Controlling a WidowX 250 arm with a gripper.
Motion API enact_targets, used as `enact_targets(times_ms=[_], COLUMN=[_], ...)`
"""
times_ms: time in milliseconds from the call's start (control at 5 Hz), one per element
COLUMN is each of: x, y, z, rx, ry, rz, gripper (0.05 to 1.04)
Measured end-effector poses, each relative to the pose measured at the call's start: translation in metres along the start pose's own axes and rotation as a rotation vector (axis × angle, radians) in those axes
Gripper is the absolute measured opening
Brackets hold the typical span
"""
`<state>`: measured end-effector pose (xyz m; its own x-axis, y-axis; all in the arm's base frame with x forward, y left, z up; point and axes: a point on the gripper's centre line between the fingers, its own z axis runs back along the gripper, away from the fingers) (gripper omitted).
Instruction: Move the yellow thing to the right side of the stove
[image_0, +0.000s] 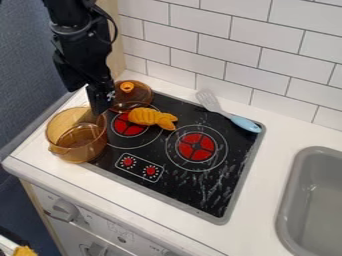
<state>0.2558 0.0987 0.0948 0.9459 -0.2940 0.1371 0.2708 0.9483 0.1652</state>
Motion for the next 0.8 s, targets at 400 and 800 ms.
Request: enact_targets(times_ms=[400, 800], x=[0.009, 0.044], y=[-0.008, -0.019], z=[-0.019, -0.032], rx=[-0.137, -0.192], ry=[0.035, 0.116], rz=[-0.189, -0.519], gripper=[1.001, 1.001])
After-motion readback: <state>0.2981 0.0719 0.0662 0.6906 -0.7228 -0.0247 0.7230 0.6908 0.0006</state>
